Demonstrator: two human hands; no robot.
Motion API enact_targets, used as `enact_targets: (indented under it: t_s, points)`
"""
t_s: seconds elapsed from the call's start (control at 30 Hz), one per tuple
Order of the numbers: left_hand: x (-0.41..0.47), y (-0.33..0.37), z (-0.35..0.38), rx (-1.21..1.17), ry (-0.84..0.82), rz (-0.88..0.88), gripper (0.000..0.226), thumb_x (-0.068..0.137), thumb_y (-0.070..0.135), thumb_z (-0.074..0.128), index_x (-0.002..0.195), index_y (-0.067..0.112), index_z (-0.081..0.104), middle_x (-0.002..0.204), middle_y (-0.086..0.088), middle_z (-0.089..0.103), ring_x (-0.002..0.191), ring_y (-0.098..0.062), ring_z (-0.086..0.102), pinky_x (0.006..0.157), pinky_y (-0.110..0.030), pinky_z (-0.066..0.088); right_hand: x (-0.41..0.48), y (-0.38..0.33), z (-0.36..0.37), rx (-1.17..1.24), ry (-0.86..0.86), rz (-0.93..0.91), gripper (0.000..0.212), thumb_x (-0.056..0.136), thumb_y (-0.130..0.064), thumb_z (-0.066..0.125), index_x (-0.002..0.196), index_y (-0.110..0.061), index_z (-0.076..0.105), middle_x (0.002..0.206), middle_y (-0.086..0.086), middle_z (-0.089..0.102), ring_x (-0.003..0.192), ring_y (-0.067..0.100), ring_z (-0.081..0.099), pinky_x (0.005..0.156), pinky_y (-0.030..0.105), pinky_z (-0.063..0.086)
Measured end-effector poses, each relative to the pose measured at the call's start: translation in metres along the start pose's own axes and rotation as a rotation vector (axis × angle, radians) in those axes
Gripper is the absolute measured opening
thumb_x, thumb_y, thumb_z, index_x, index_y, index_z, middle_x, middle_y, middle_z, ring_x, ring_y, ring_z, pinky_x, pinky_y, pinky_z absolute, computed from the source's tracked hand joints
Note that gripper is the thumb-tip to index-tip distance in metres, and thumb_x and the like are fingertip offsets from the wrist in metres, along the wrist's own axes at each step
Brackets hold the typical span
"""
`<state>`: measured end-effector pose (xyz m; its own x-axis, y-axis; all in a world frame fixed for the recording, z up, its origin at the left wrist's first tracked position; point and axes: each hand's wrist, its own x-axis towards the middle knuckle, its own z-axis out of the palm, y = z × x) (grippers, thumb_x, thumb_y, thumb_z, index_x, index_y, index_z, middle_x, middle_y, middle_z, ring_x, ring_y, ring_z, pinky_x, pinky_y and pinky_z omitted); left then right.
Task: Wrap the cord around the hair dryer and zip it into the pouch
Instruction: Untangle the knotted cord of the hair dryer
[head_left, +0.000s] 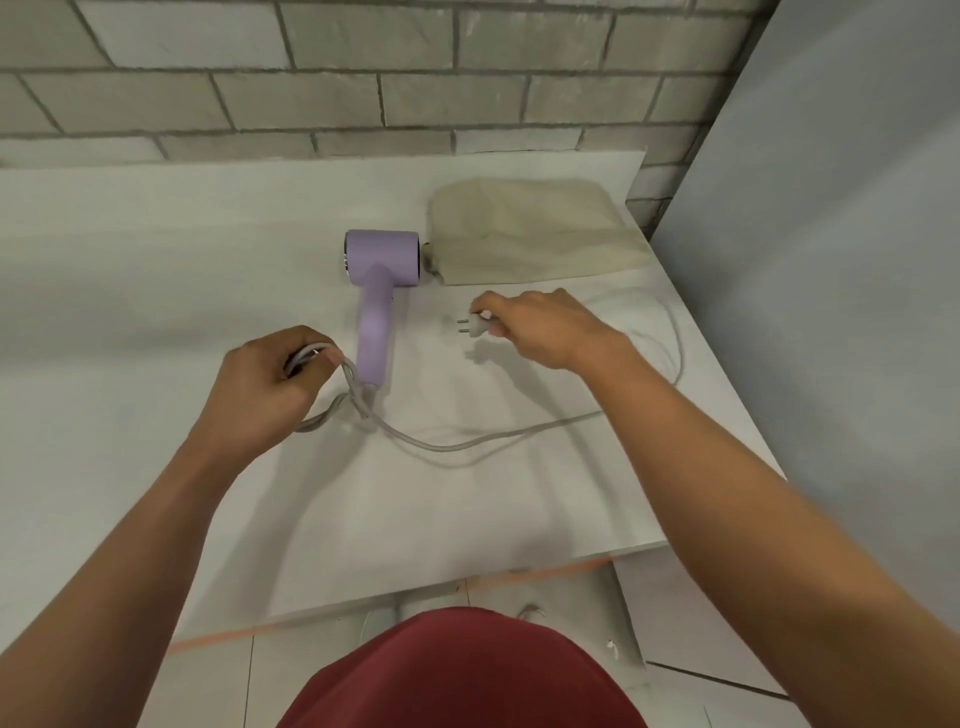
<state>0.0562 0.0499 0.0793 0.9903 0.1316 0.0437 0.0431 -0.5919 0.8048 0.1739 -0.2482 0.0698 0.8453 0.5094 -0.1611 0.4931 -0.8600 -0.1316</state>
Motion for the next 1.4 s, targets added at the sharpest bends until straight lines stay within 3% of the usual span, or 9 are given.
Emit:
enact_targets:
  t_s: [0.2, 0.33, 0.7, 0.77, 0.87, 0.93, 1.07, 1.27, 1.4]
  points:
    - [-0.009, 0.000, -0.006, 0.021, -0.004, 0.003, 0.014, 0.098, 0.022, 0.064, 0.088, 0.022, 0.073, 0.076, 0.009, 0.066, 0.065, -0.007, 0.052, 0.058, -0.012, 0.038, 0.028, -0.021, 0.036, -0.018, -0.004, -0.130, 0.034, 0.112, -0.024, 0.040, 0.140, -0.035, 0.054, 0.124, -0.003, 0.061, 0.122, 0.026, 0.055, 0.121, 0.059, 0.016]
    - [-0.013, 0.002, -0.006, 0.044, -0.054, 0.035, 0.013, 0.099, 0.024, 0.065, 0.089, 0.026, 0.073, 0.076, 0.015, 0.066, 0.066, -0.005, 0.055, 0.062, -0.012, 0.040, 0.027, -0.019, 0.064, 0.013, -0.019, -0.138, 0.035, 0.111, -0.025, 0.045, 0.143, -0.035, 0.055, 0.131, -0.006, 0.064, 0.130, 0.024, 0.052, 0.125, 0.062, 0.007]
    - [-0.008, 0.008, -0.009, -0.078, -0.123, 0.032, 0.015, 0.102, 0.028, 0.061, 0.095, 0.023, 0.074, 0.080, 0.007, 0.065, 0.068, -0.011, 0.051, 0.068, -0.032, 0.045, 0.014, -0.036, 0.110, 0.220, 0.209, -0.144, 0.038, 0.096, -0.007, 0.063, 0.134, -0.010, 0.066, 0.128, 0.010, 0.067, 0.121, 0.034, 0.060, 0.108, 0.051, 0.047]
    - [-0.005, 0.007, -0.013, -0.085, -0.145, 0.025, 0.017, 0.103, 0.030, 0.058, 0.098, 0.025, 0.074, 0.085, -0.003, 0.064, 0.075, -0.025, 0.054, 0.070, -0.038, 0.048, 0.002, -0.045, 0.097, 0.350, 0.295, -0.069, 0.043, 0.099, -0.005, 0.060, 0.142, -0.008, 0.061, 0.142, 0.010, 0.061, 0.135, 0.031, 0.052, 0.118, 0.037, 0.038]
    - [-0.001, 0.008, -0.016, -0.105, -0.177, 0.029, 0.020, 0.104, 0.028, 0.056, 0.098, 0.022, 0.073, 0.088, -0.014, 0.060, 0.074, -0.025, 0.051, 0.069, -0.033, 0.045, -0.026, -0.071, 0.059, 0.803, 0.393, 0.133, 0.032, 0.106, -0.021, 0.059, 0.138, -0.019, 0.066, 0.130, -0.003, 0.070, 0.121, 0.010, 0.063, 0.103, 0.016, 0.044]
    - [0.001, 0.011, -0.015, -0.131, -0.199, 0.040, 0.021, 0.105, 0.026, 0.055, 0.095, 0.021, 0.073, 0.083, -0.010, 0.057, 0.069, -0.011, 0.046, 0.066, -0.026, 0.041, -0.042, -0.093, 0.036, 1.098, 0.334, 0.142, 0.028, 0.105, -0.026, 0.061, 0.133, -0.026, 0.069, 0.113, -0.008, 0.076, 0.104, 0.008, 0.071, 0.091, 0.017, 0.053]
    - [0.005, 0.022, -0.007, -0.196, -0.233, 0.091, 0.022, 0.106, 0.021, 0.054, 0.092, 0.018, 0.070, 0.071, 0.016, 0.055, 0.062, -0.002, 0.047, 0.062, -0.013, 0.040, -0.053, -0.122, 0.029, 1.127, 0.189, 0.032, 0.026, 0.101, -0.020, 0.068, 0.126, -0.026, 0.071, 0.099, -0.013, 0.070, 0.074, 0.006, 0.066, 0.077, 0.021, 0.051]
    - [0.013, 0.024, 0.005, -0.352, -0.286, 0.066, 0.021, 0.104, 0.025, 0.053, 0.099, 0.015, 0.071, 0.081, 0.004, 0.062, 0.073, -0.017, 0.053, 0.073, -0.037, 0.047, -0.054, -0.130, 0.027, 1.315, 0.234, 0.199, 0.014, 0.101, -0.013, 0.068, 0.112, -0.014, 0.076, 0.081, -0.006, 0.067, 0.072, 0.015, 0.070, 0.069, 0.019, 0.054]
    - [0.021, 0.020, 0.009, -0.416, -0.331, -0.017, 0.021, 0.105, 0.016, 0.053, 0.101, 0.010, 0.073, 0.084, 0.001, 0.070, 0.078, -0.017, 0.062, 0.079, -0.041, 0.057, -0.053, -0.133, 0.031, 1.181, 0.337, 0.355, 0.010, 0.101, -0.025, 0.068, 0.098, -0.018, 0.076, 0.086, -0.004, 0.072, 0.073, 0.016, 0.075, 0.074, 0.040, 0.063]
